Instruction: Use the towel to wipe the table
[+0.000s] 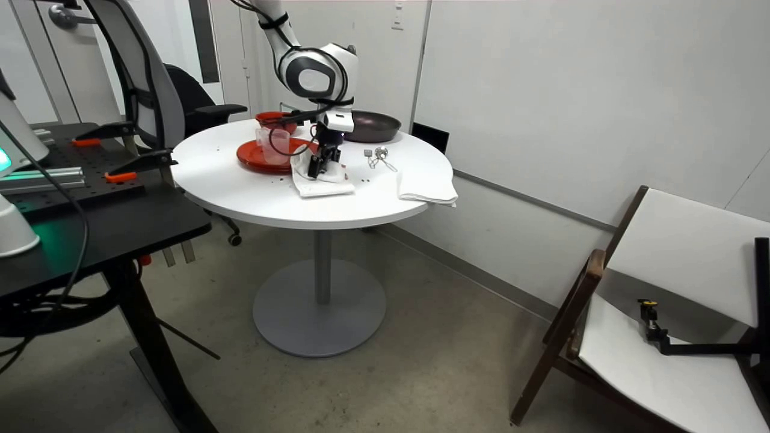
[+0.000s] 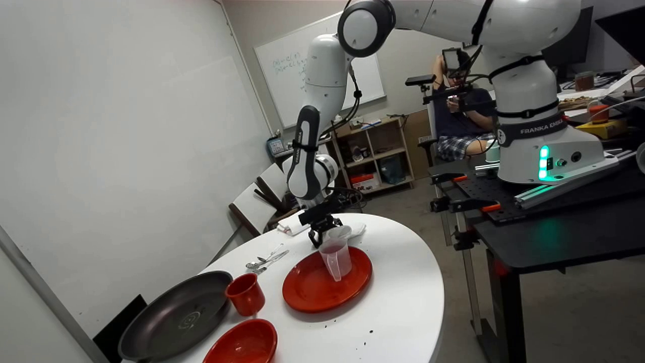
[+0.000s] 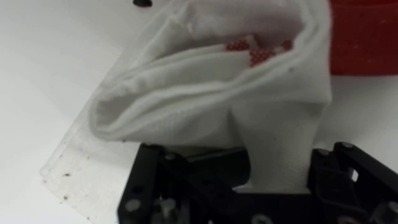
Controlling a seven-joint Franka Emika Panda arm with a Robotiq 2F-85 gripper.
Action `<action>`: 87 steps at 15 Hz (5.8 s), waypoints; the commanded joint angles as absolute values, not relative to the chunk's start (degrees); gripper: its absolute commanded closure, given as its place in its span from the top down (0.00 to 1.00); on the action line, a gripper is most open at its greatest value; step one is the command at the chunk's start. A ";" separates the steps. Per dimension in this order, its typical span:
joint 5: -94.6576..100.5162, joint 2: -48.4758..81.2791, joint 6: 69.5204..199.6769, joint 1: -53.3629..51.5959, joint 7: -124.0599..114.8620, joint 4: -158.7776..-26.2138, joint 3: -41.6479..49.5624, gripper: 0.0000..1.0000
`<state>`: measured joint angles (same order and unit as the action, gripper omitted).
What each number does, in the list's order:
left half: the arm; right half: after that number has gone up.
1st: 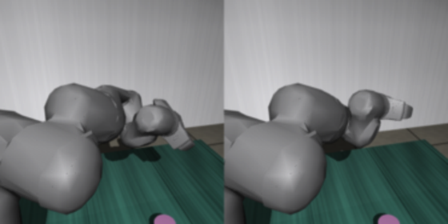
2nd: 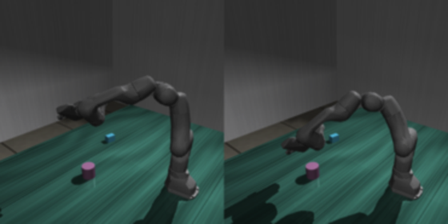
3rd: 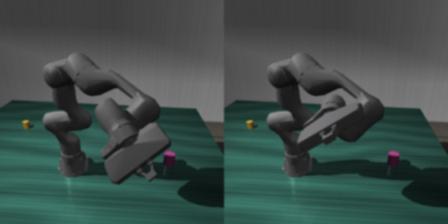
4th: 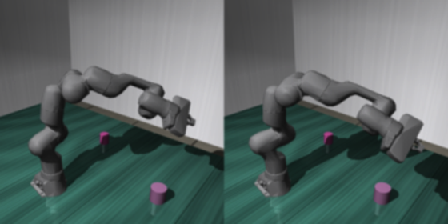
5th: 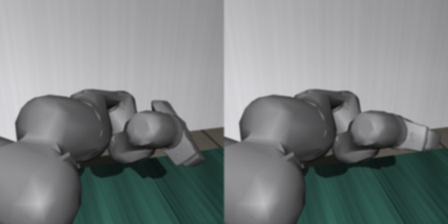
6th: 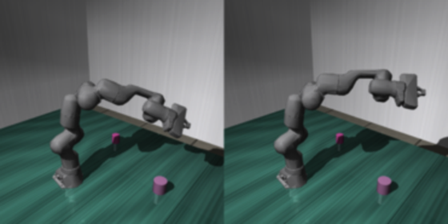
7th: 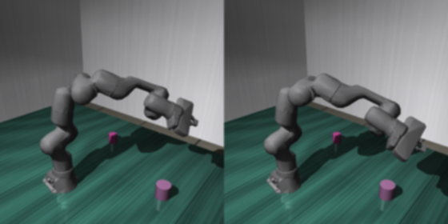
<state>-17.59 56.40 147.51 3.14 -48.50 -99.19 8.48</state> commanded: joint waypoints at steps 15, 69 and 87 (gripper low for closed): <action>-15.26 62.29 149.92 -3.76 -49.80 -88.56 9.62 0.00; -11.44 66.22 142.30 0.63 -58.79 -80.51 10.85 0.00; -11.90 65.43 141.71 3.06 -62.95 -84.36 14.12 0.00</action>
